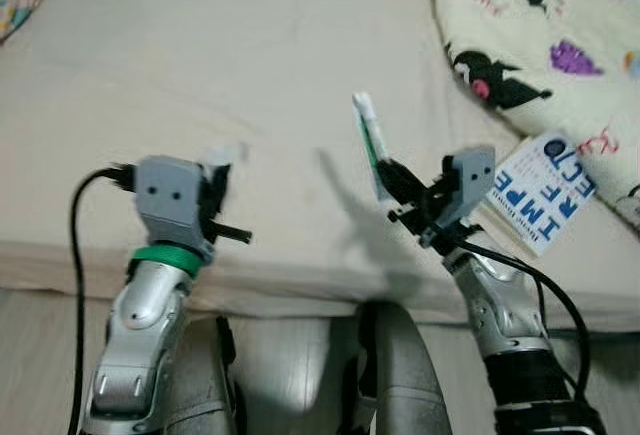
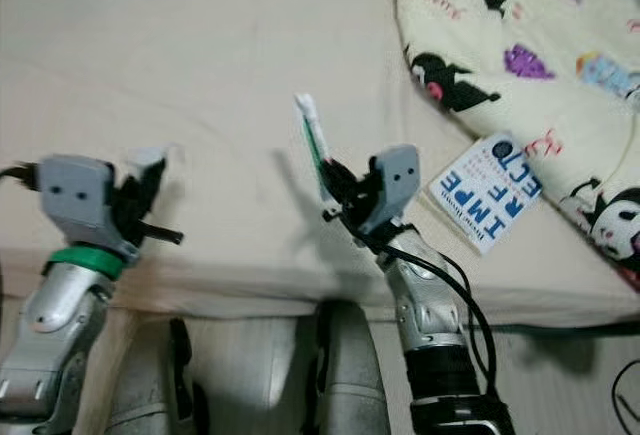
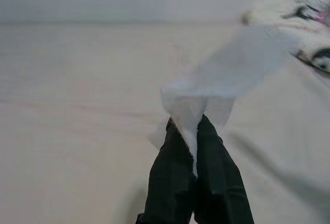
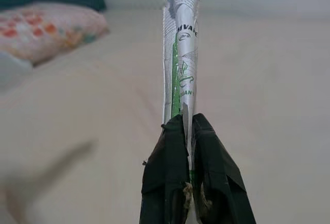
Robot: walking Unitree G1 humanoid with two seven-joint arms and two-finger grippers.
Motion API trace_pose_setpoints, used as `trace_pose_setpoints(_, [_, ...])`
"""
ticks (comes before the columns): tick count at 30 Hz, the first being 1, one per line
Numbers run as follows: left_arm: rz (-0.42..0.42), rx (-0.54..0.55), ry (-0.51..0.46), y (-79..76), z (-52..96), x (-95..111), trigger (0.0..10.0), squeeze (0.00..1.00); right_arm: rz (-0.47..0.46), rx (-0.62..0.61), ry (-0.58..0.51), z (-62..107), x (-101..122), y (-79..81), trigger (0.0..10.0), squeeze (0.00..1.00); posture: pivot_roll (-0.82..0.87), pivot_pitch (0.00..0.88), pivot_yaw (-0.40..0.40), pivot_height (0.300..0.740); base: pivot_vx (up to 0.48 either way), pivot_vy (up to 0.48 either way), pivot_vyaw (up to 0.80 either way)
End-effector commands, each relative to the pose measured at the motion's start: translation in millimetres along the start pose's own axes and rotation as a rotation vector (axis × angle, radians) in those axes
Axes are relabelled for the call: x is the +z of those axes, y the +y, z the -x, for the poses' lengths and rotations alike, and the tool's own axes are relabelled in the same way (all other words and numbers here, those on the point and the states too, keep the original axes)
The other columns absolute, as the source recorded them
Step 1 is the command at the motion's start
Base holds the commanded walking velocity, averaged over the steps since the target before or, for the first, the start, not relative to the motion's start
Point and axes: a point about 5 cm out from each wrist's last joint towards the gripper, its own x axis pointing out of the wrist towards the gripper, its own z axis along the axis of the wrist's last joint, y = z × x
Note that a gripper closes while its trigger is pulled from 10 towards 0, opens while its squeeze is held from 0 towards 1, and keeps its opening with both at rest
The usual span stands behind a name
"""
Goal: Clean up the room
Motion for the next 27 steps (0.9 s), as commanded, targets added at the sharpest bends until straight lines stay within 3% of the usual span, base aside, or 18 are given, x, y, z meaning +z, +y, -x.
trace_pose_setpoints(1, [-0.004, 0.019, 0.048, 0.9, 4.4, -6.6, 10.0, 0.00, -0.015, -0.025, 0.021, 4.5, -4.1, -1.9, 10.0, 0.00, 0.02, 0.052, -0.069, 0.590, 0.000, 0.000, 0.00])
trace_pose_setpoints(6, [0.025, 0.060, 0.030, -0.3, -16.4, -1.1, 10.0, 0.00, 0.020, -0.096, 0.003, 0.5, -5.3, -7.2, 10.0, 0.00, 0.03, 0.000, -0.078, 0.613, 0.000, 0.000, 0.00])
trace_pose_setpoints(11, [0.025, 0.053, 0.029, -2.8, -26.8, 2.2, 10.0, 0.00, 0.026, -0.117, 0.006, -0.9, -2.4, -13.0, 10.0, 0.00, 0.02, 0.000, -0.075, 0.632, 0.000, 0.000, 0.00])
trace_pose_setpoints(27, [0.044, 0.002, 0.101, -23.6, -40.4, -16.3, 10.0, 0.00, 0.041, -0.174, 0.068, 8.8, -15.8, -25.1, 10.0, 0.00, 0.01, 0.000, -0.075, 0.698, 0.000, 0.000, 0.00])
